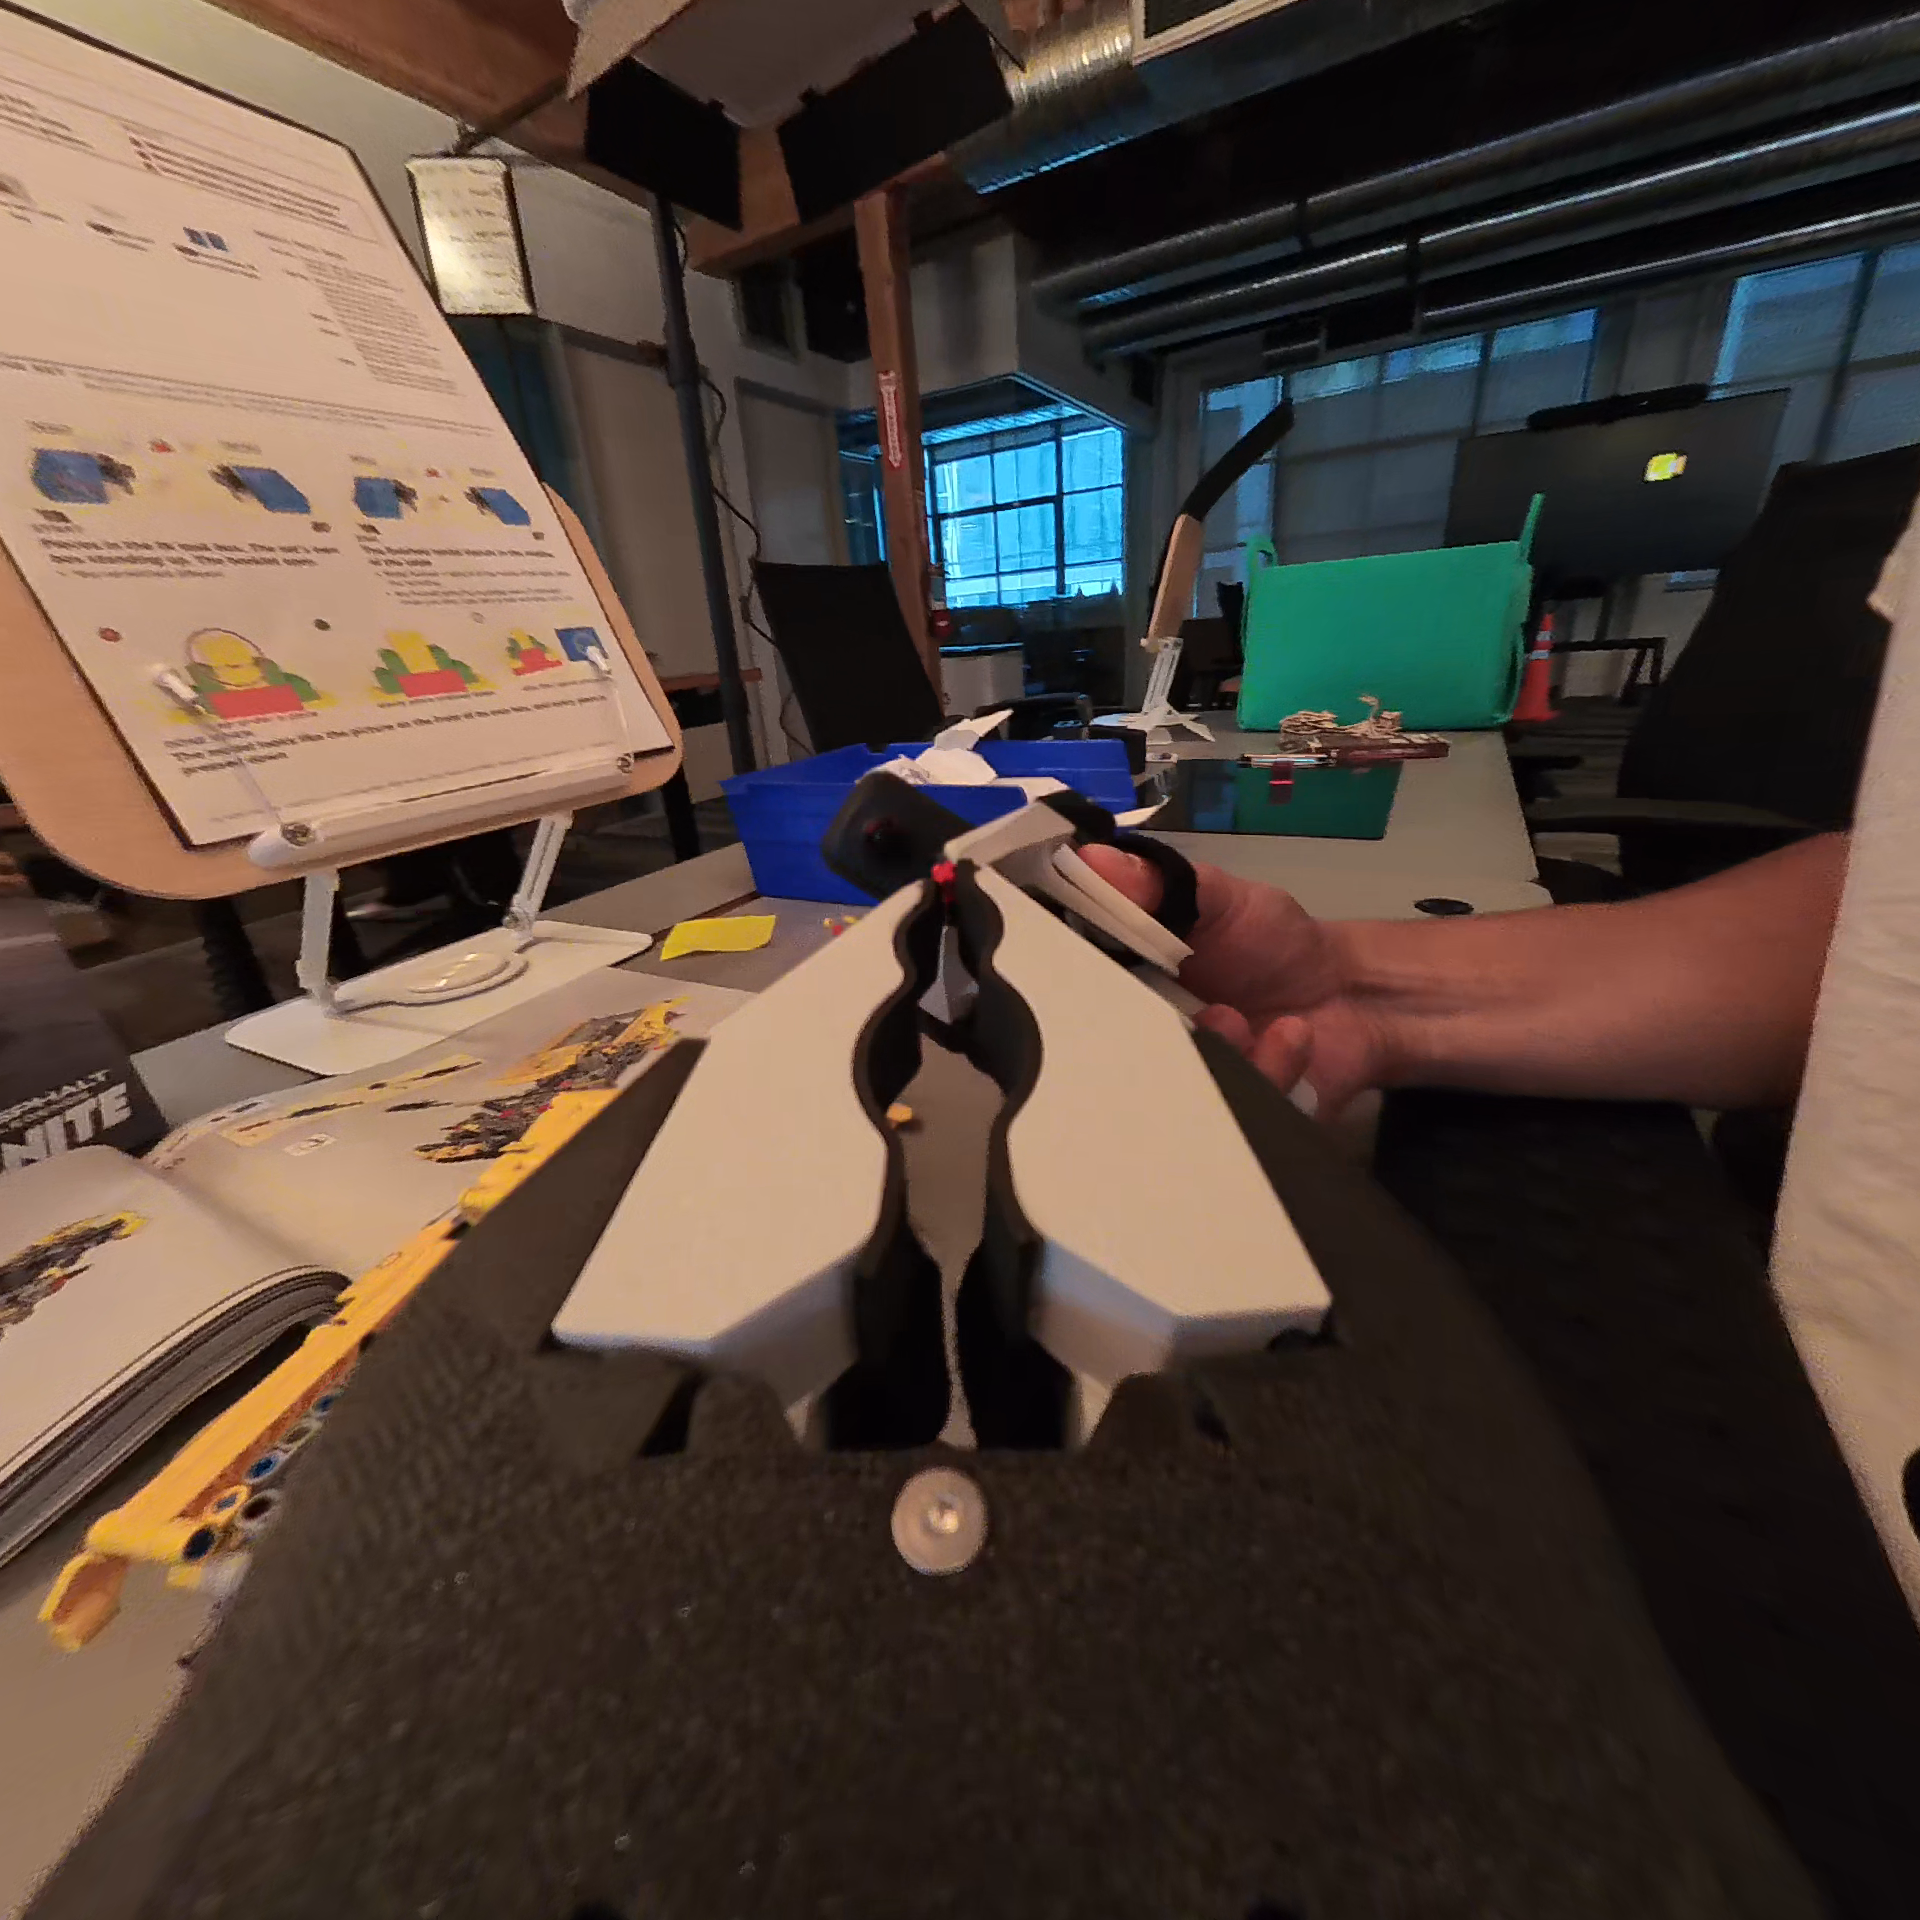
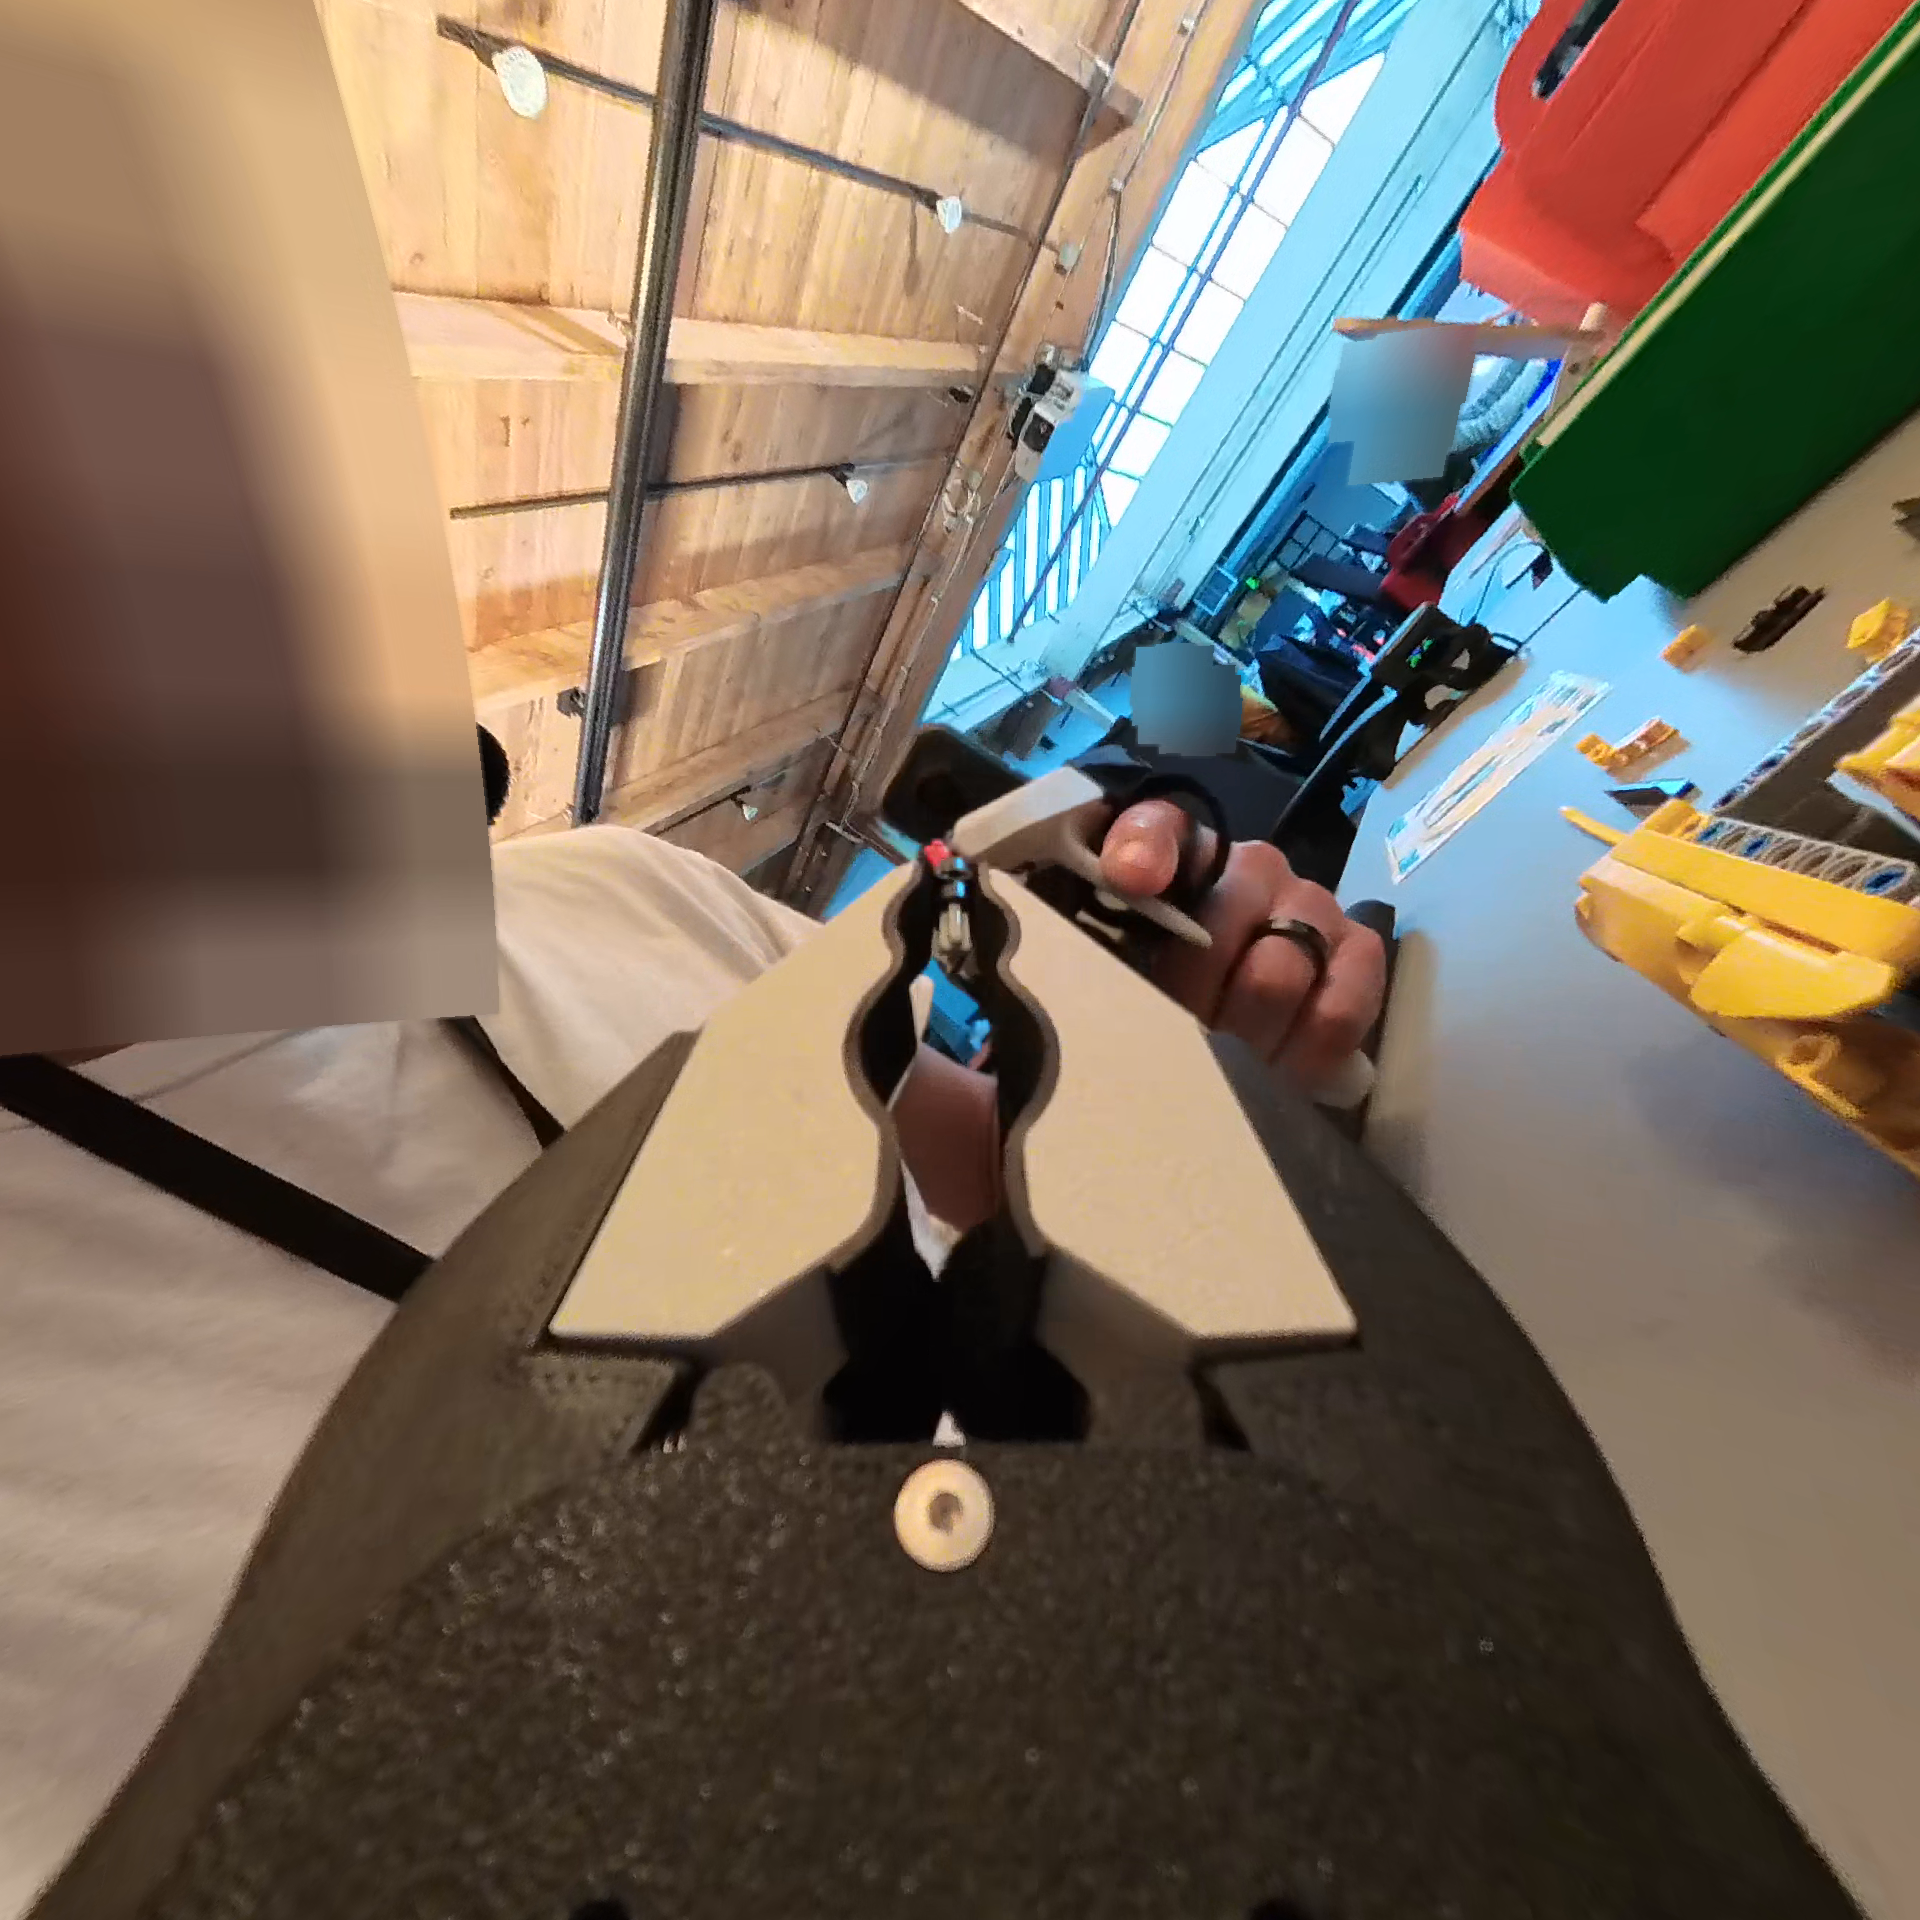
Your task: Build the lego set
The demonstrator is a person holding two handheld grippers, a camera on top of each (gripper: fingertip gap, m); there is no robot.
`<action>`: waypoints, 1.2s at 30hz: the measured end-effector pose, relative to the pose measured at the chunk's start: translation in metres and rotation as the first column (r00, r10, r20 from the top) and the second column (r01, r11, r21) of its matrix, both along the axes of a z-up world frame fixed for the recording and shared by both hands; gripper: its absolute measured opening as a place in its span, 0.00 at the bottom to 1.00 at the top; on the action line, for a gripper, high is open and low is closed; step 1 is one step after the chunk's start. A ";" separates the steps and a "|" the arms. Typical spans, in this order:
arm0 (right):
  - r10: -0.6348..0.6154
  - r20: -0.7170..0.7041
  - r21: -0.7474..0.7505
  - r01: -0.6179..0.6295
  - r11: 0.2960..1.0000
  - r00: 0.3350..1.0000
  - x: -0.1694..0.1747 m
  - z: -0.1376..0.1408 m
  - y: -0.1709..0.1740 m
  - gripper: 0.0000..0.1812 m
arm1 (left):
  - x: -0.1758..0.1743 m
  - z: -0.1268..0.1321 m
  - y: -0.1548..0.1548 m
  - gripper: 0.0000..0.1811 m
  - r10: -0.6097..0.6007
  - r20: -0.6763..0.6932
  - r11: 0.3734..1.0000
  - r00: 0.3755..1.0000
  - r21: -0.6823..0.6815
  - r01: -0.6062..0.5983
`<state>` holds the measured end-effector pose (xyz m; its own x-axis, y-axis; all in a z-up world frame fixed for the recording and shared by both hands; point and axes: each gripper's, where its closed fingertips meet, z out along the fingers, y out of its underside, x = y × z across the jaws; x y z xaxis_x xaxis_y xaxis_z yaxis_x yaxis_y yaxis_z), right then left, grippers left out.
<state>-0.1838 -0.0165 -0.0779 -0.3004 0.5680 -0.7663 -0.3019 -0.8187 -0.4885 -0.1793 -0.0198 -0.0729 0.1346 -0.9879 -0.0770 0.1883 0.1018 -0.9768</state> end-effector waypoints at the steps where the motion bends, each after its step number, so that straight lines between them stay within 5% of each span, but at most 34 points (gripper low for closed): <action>1: 0.006 0.013 0.002 -0.006 1.000 1.000 0.000 -0.001 0.000 0.03 | 0.000 -0.001 0.000 0.02 -0.007 -0.007 1.000 1.000 0.001 0.007; 6: -0.011 0.023 -0.015 0.011 1.000 1.000 0.000 -0.006 0.003 0.03 | -0.001 -0.006 0.003 0.02 -0.010 -0.023 1.000 1.000 -0.015 0.009; 14: -0.235 0.264 0.221 0.178 0.959 0.935 0.004 -0.015 0.016 0.03 | -0.003 -0.021 0.017 0.05 -0.129 -0.041 0.934 0.991 -0.342 0.108; 29: -0.248 0.311 0.248 0.173 0.953 0.918 0.004 -0.020 0.014 0.03 | -0.001 -0.021 0.012 0.00 -0.194 -0.009 0.893 0.981 -0.415 0.173; 36: -0.253 0.324 0.245 0.177 0.953 0.912 0.005 -0.023 0.017 0.03 | 0.000 -0.021 0.010 0.07 -0.225 -0.002 0.875 0.974 -0.441 0.201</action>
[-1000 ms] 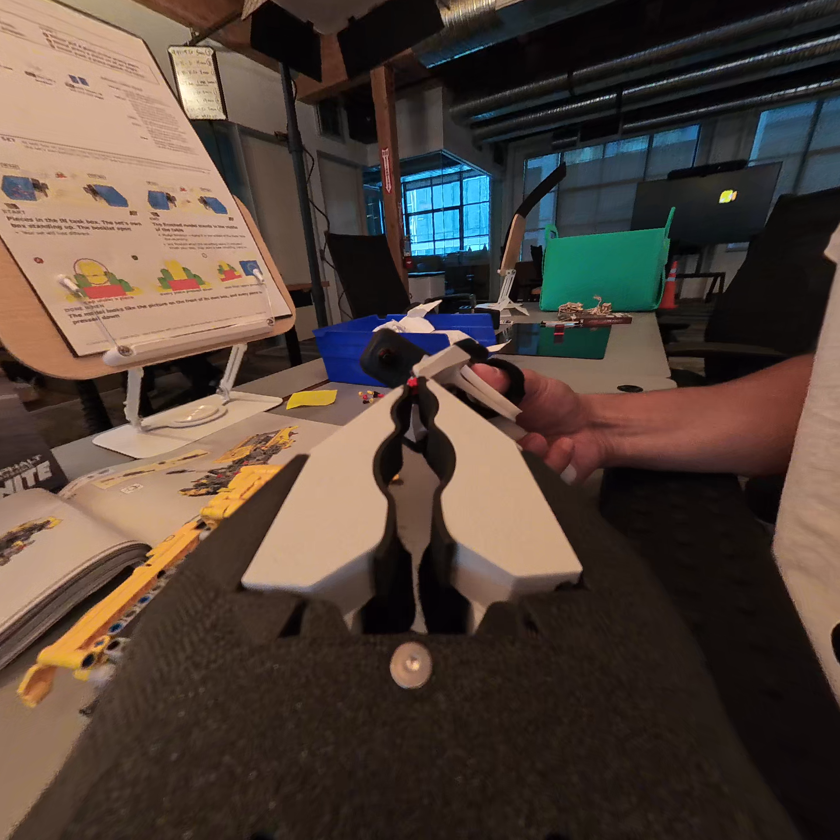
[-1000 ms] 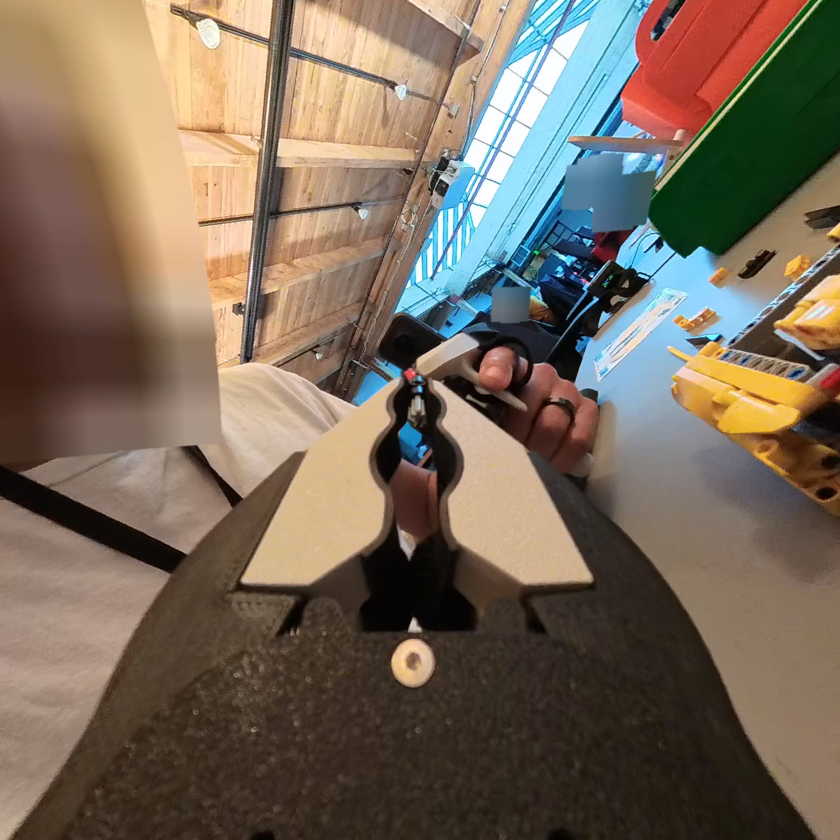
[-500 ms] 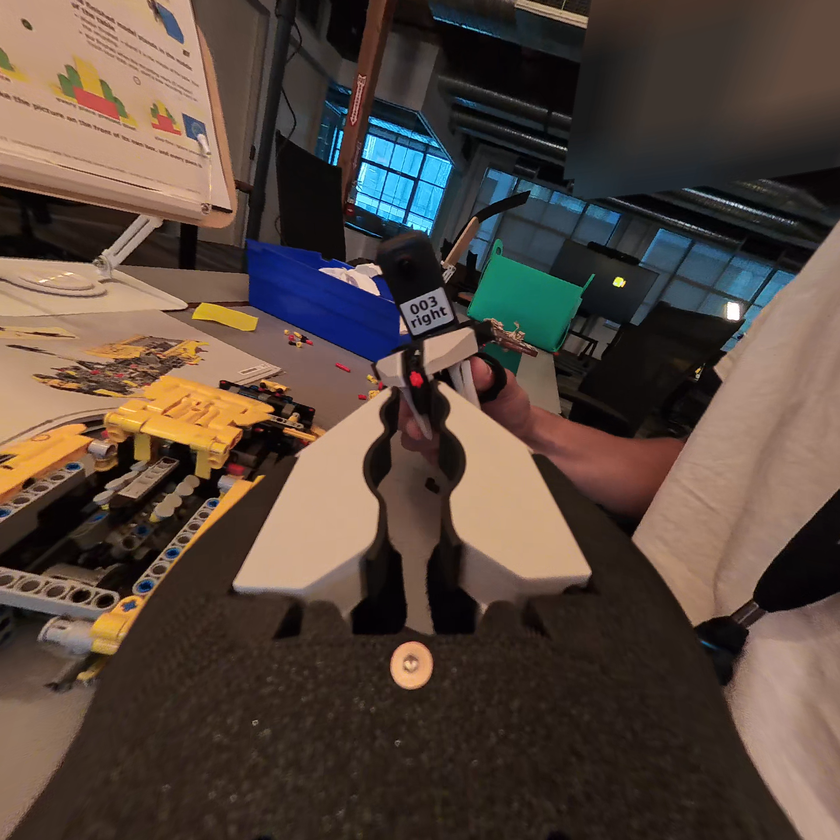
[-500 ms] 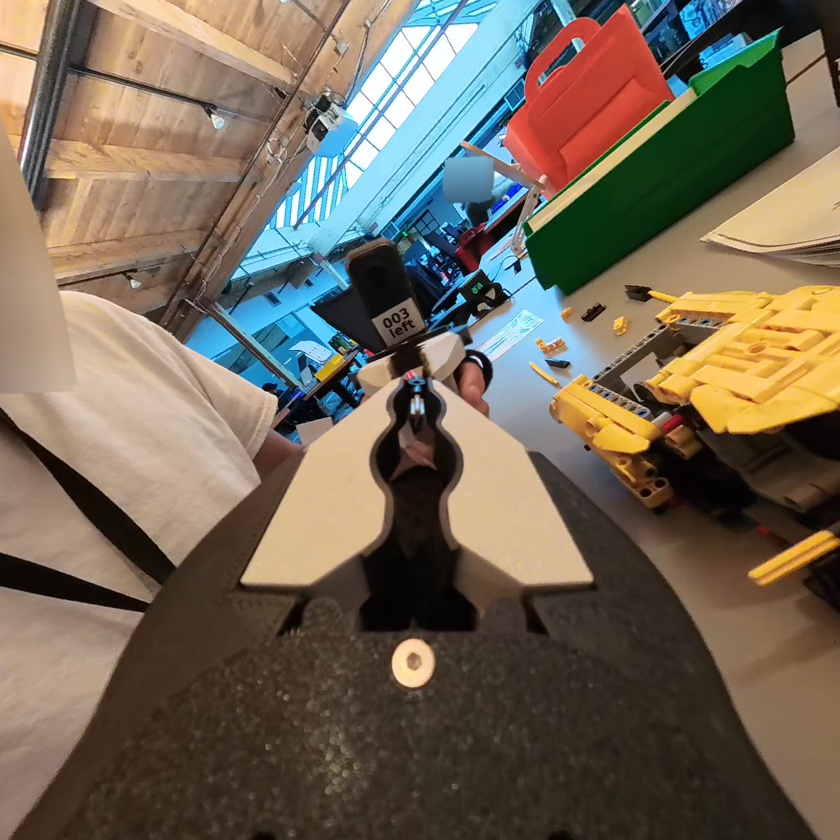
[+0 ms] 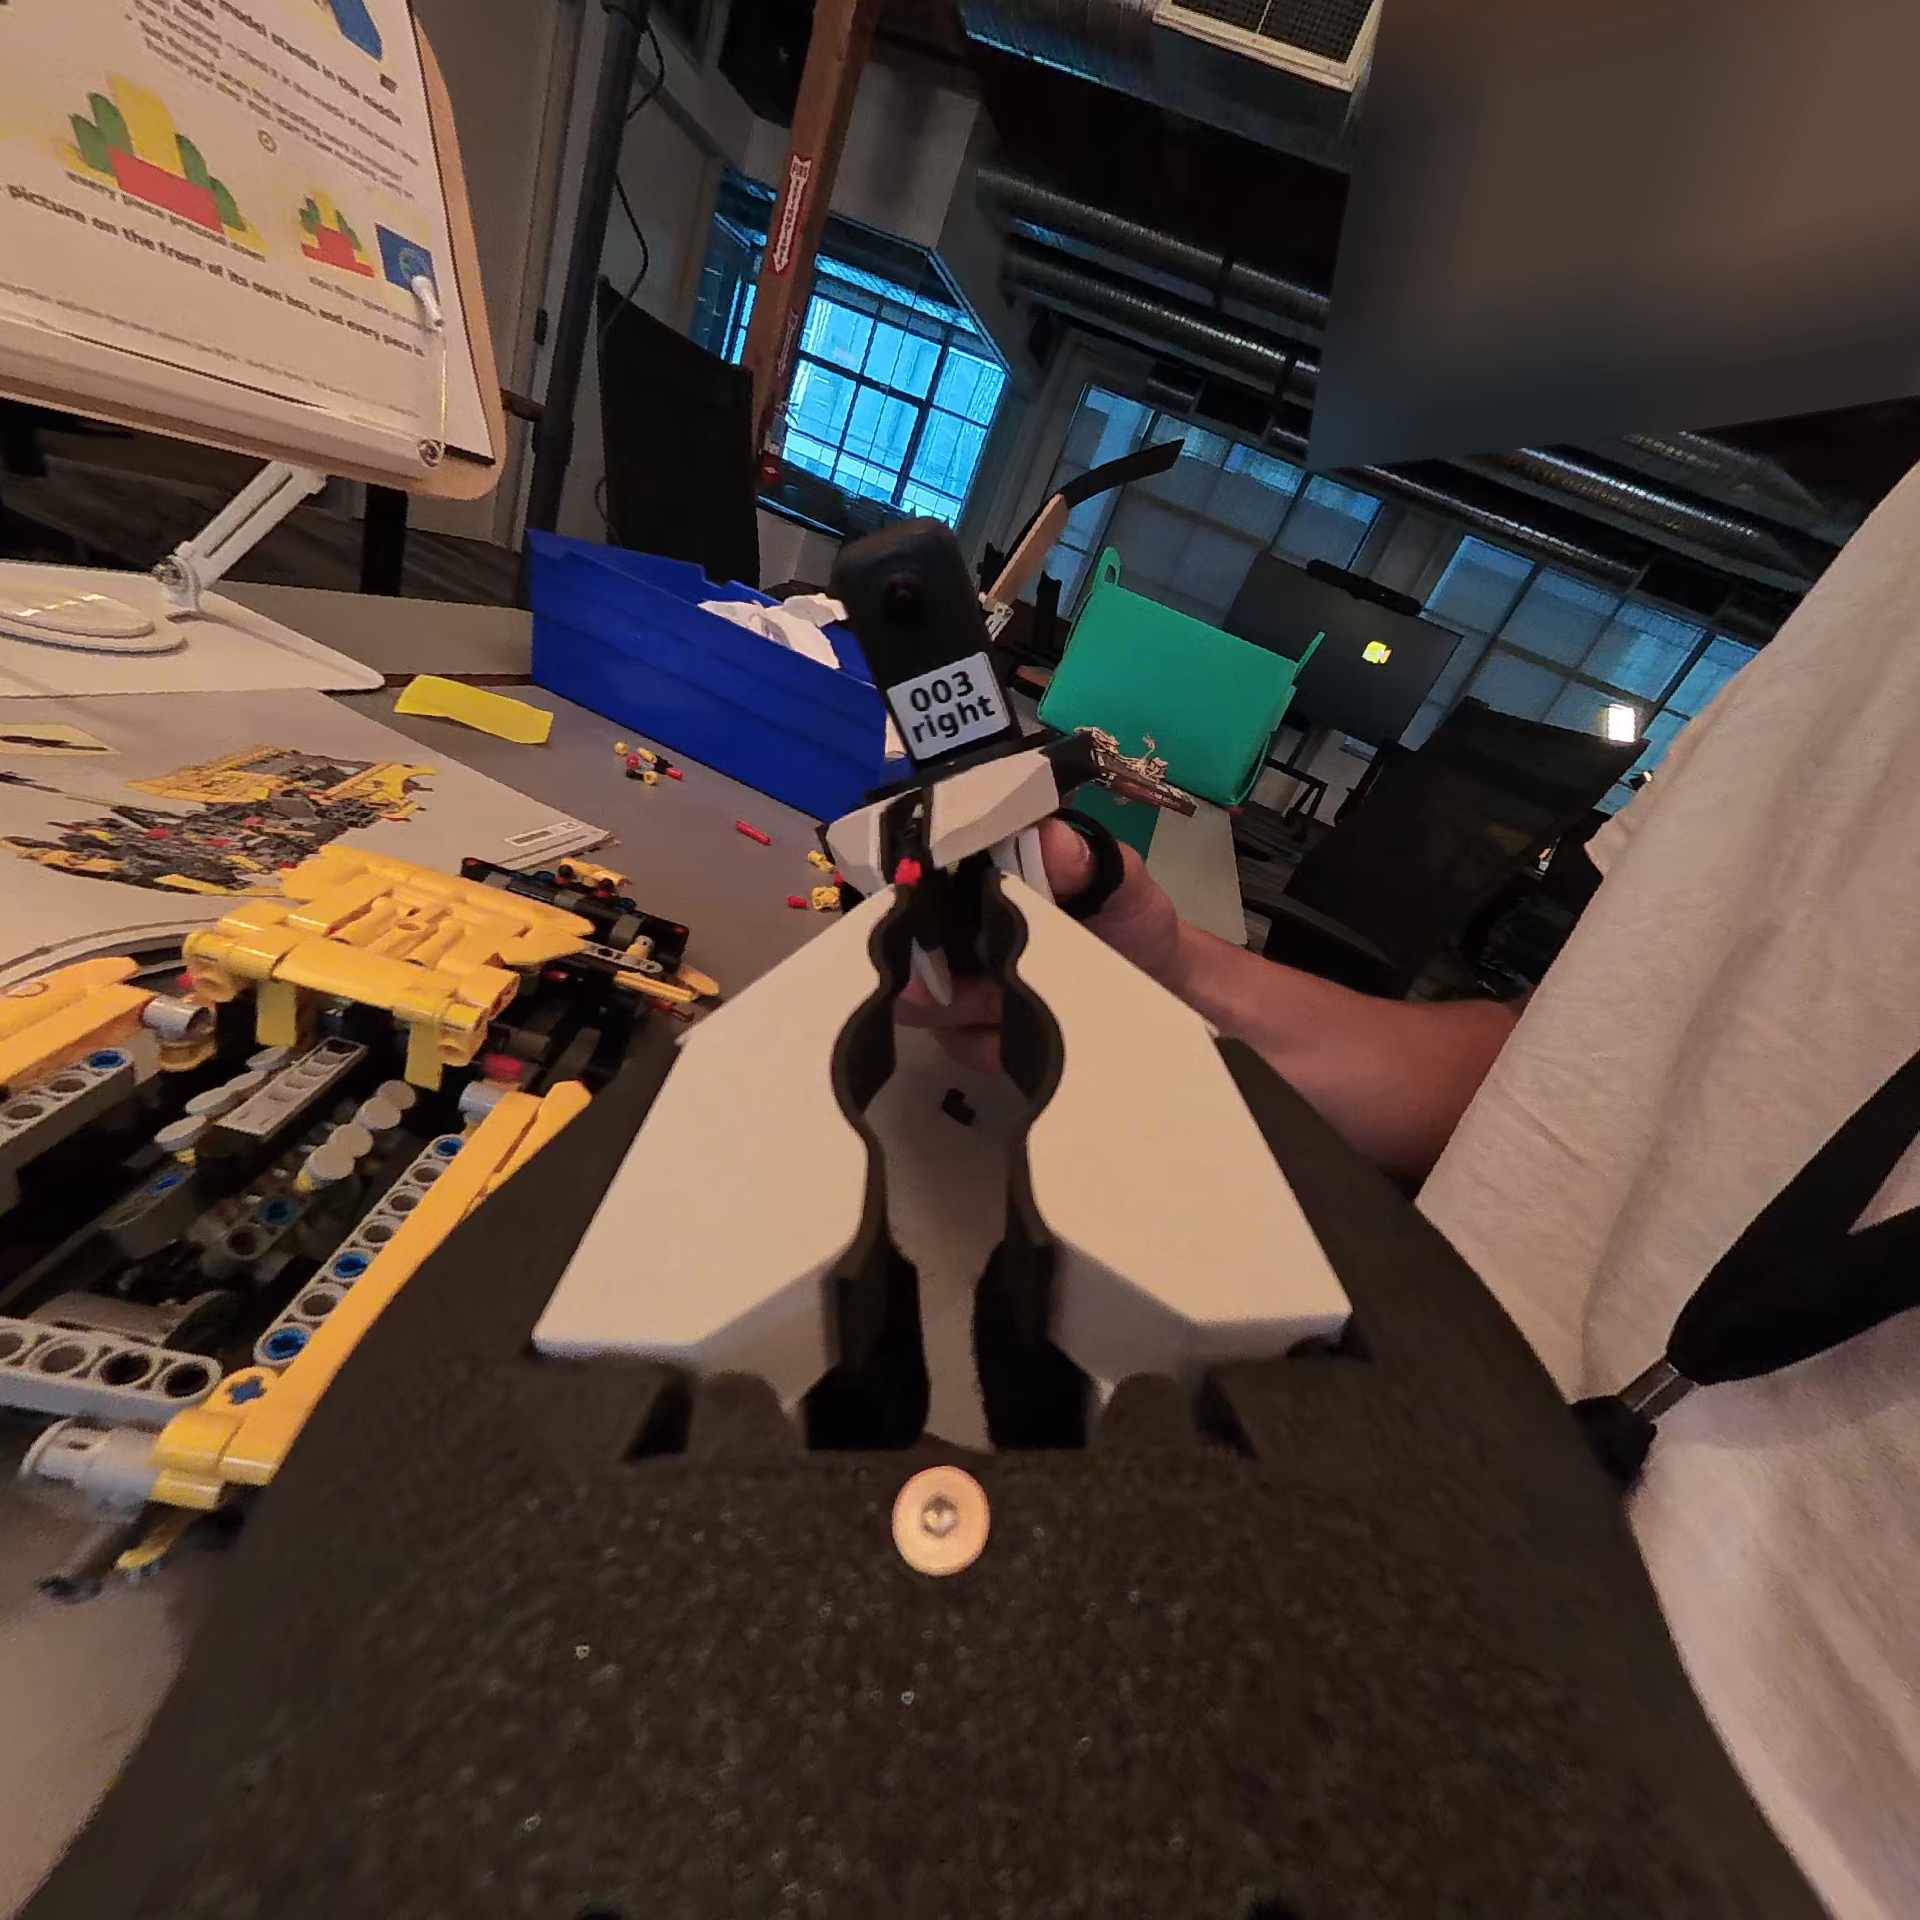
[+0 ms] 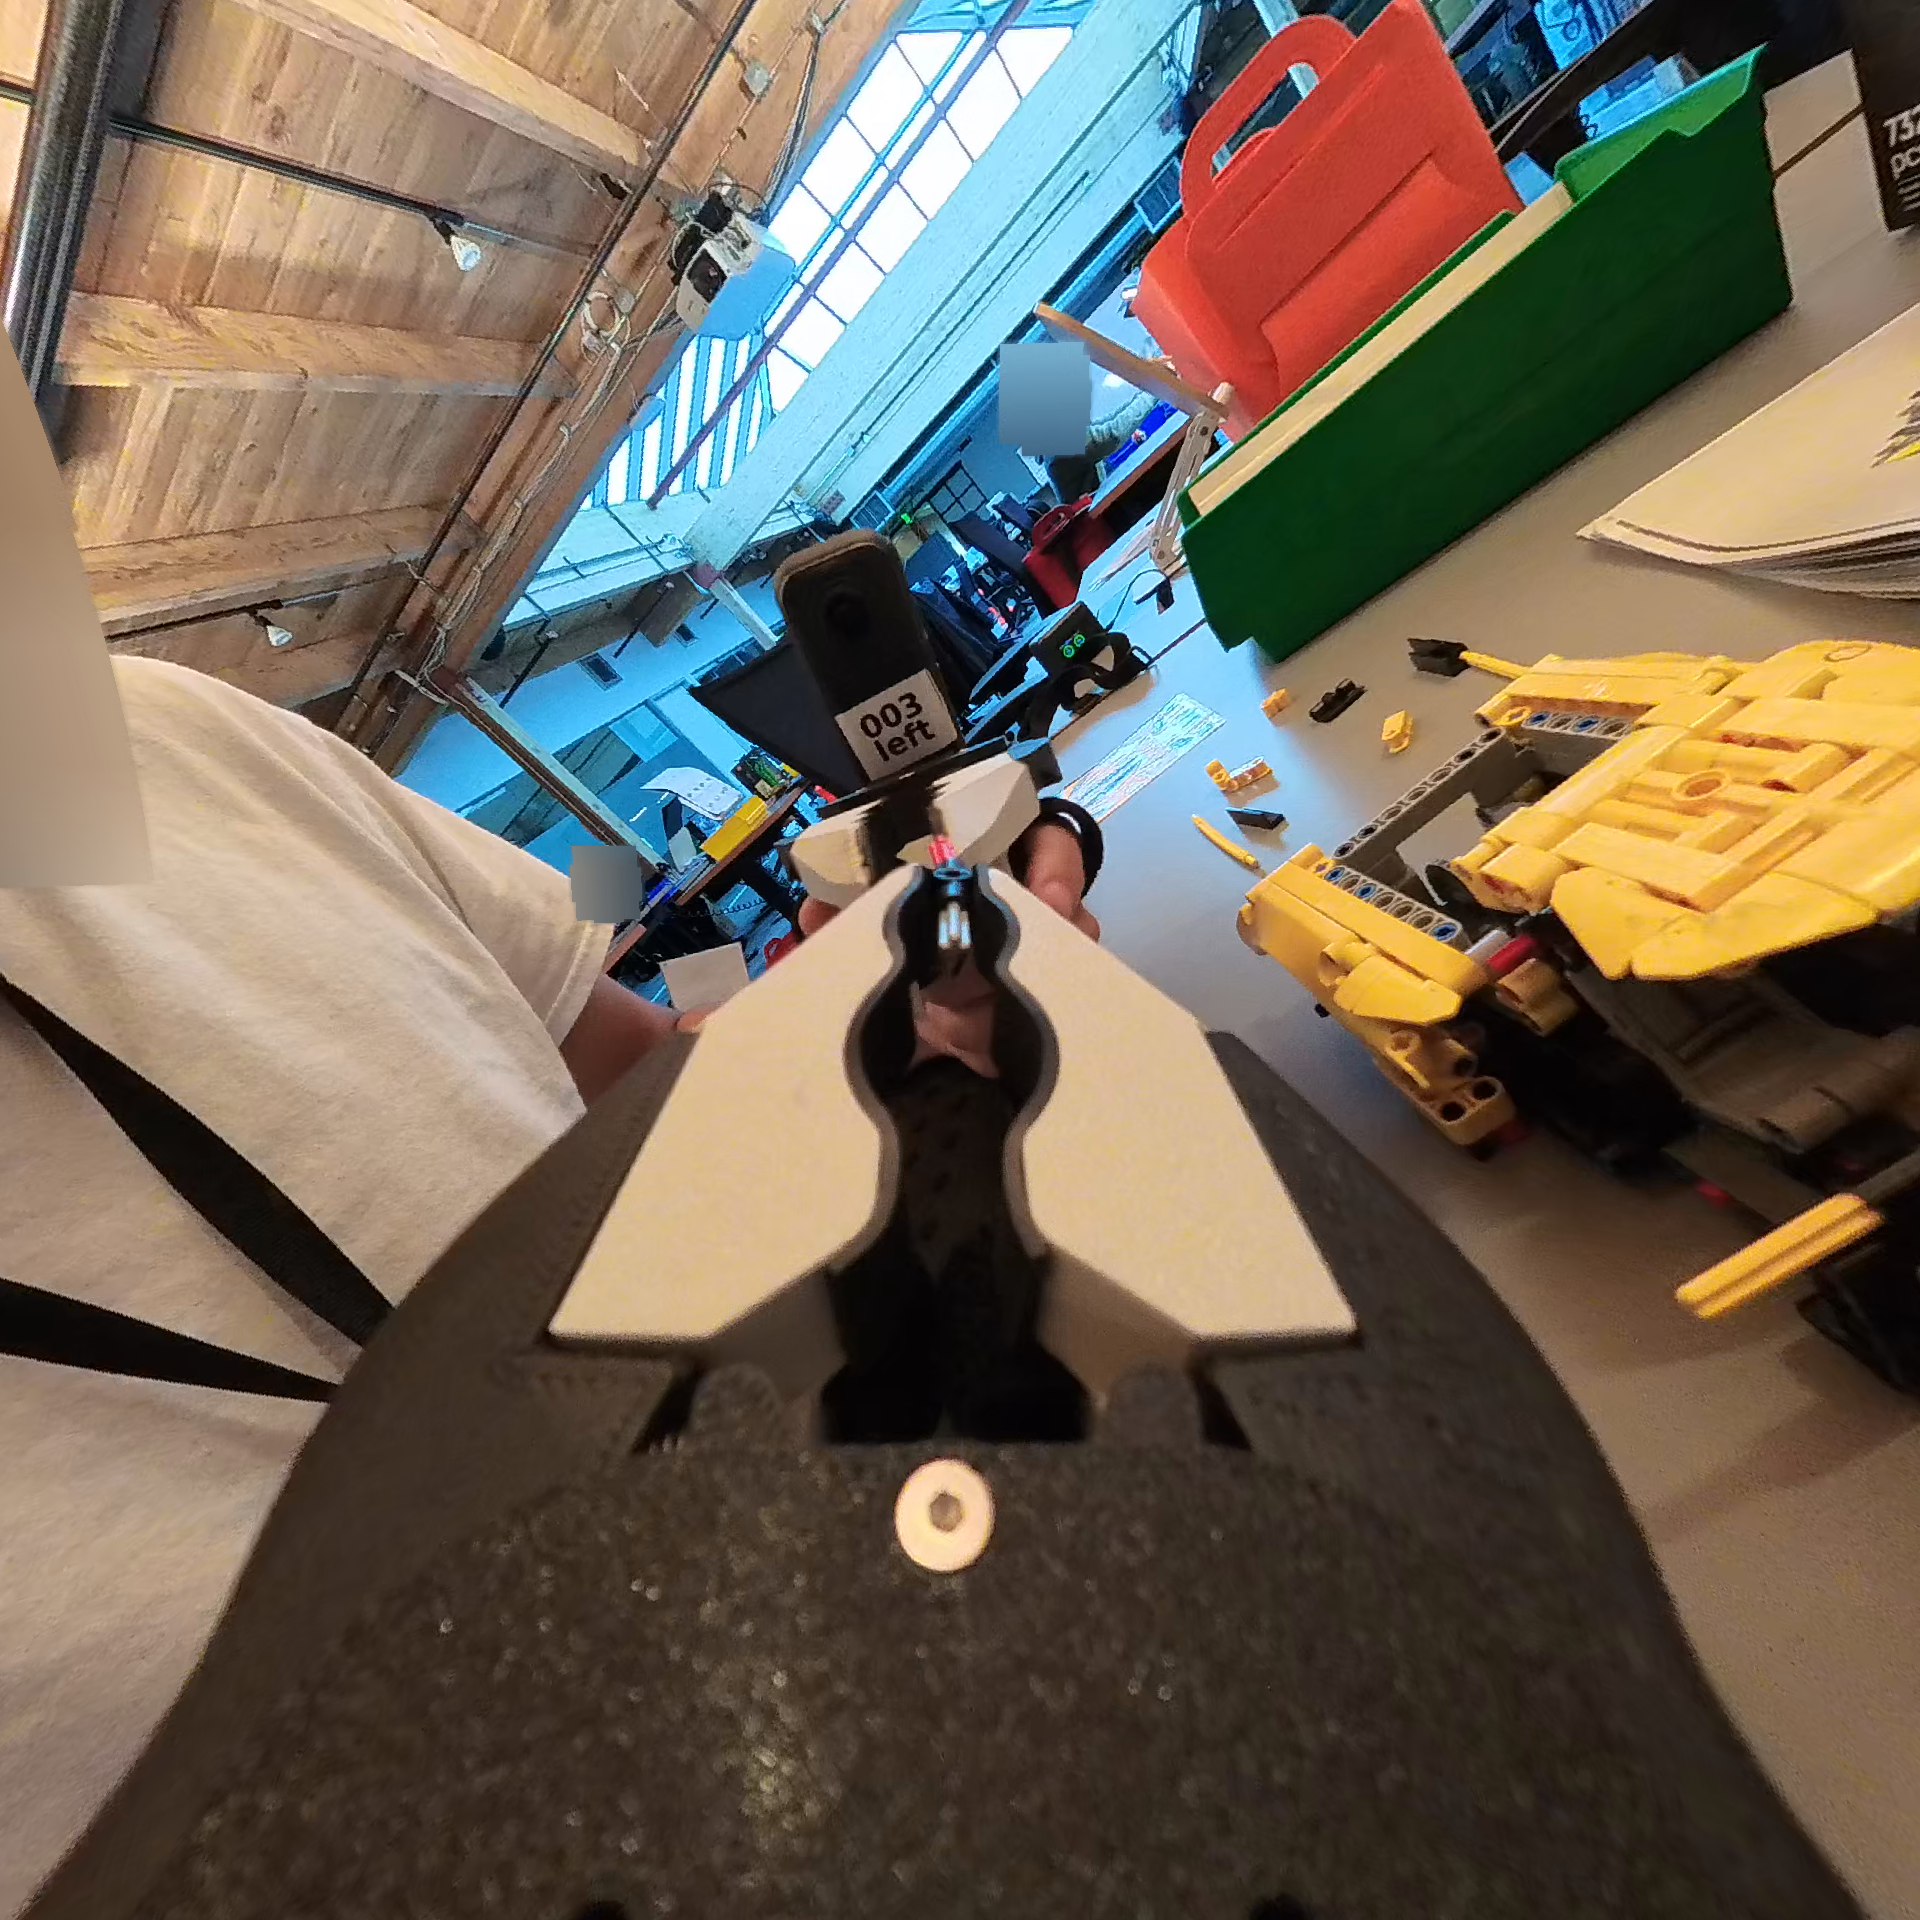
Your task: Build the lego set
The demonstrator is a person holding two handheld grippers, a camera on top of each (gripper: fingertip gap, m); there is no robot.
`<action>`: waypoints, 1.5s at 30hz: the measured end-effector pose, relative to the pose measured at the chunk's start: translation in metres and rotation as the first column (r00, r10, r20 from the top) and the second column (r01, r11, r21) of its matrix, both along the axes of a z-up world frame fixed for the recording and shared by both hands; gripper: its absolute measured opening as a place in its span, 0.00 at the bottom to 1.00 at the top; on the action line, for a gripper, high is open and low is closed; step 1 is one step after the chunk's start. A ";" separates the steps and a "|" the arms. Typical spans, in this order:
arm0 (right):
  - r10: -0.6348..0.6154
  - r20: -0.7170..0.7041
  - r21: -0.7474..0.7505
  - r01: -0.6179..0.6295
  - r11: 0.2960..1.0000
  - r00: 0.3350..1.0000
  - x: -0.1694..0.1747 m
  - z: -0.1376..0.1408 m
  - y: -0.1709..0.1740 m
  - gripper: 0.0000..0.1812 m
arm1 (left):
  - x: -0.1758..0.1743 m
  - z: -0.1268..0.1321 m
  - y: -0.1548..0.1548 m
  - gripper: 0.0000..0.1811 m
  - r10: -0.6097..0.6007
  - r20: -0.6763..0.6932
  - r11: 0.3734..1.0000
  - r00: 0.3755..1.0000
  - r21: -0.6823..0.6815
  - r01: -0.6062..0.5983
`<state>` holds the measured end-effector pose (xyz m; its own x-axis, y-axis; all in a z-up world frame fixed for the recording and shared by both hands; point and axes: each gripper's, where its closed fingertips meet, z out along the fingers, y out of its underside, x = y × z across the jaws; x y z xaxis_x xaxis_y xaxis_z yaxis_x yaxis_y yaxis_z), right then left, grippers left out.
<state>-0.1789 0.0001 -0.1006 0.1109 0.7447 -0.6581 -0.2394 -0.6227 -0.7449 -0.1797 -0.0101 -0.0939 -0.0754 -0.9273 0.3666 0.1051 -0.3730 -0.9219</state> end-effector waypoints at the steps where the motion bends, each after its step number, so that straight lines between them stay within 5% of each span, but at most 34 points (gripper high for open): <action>1: -0.001 0.006 -0.001 0.001 1.000 1.000 0.000 -0.001 0.000 0.03 | 0.000 0.000 0.001 0.07 0.004 -0.002 1.000 1.000 -0.005 -0.004; 13: -0.045 0.077 0.013 0.045 0.999 0.996 0.009 -0.008 0.005 0.03 | -0.010 -0.004 0.018 0.07 0.080 -0.026 0.996 0.996 -0.029 -0.081; 17: -0.195 0.285 0.083 0.178 0.980 0.938 0.038 -0.027 0.018 0.03 | -0.035 -0.038 0.021 0.06 0.125 -0.317 0.989 0.940 0.111 -0.094; 21: -0.065 0.712 0.086 0.005 0.996 0.700 0.041 -0.101 -0.008 0.03 | -0.051 -0.078 -0.012 0.07 0.041 -0.582 0.972 0.812 0.210 0.101; 24: 0.017 0.793 0.037 -0.077 0.996 0.609 0.036 -0.114 -0.021 0.03 | -0.053 -0.096 -0.024 0.08 0.005 -0.666 0.959 0.746 0.214 0.186; 28: 0.045 0.935 0.018 -0.174 0.984 0.351 0.045 -0.128 -0.031 0.03 | -0.044 -0.100 -0.021 0.08 0.019 -0.669 0.945 0.743 0.254 0.205; 31: 0.063 0.966 -0.013 -0.195 0.981 0.253 0.049 -0.133 -0.031 0.04 | -0.037 -0.103 -0.022 0.08 0.004 -0.677 0.935 0.736 0.263 0.237; 37: 0.063 0.975 -0.020 -0.198 0.980 0.214 0.050 -0.134 -0.030 0.04 | -0.039 -0.103 -0.021 0.08 0.047 -0.660 0.925 0.750 0.311 0.216; 41: 0.007 0.980 0.029 -0.178 0.984 0.197 0.053 -0.122 -0.028 0.13 | -0.043 -0.088 -0.019 0.08 0.069 -0.597 0.934 0.799 0.321 0.159; 45: -0.084 0.962 0.129 -0.163 0.978 0.259 0.043 -0.092 -0.034 0.13 | -0.049 -0.074 -0.013 0.08 0.094 -0.519 0.944 0.850 0.317 0.089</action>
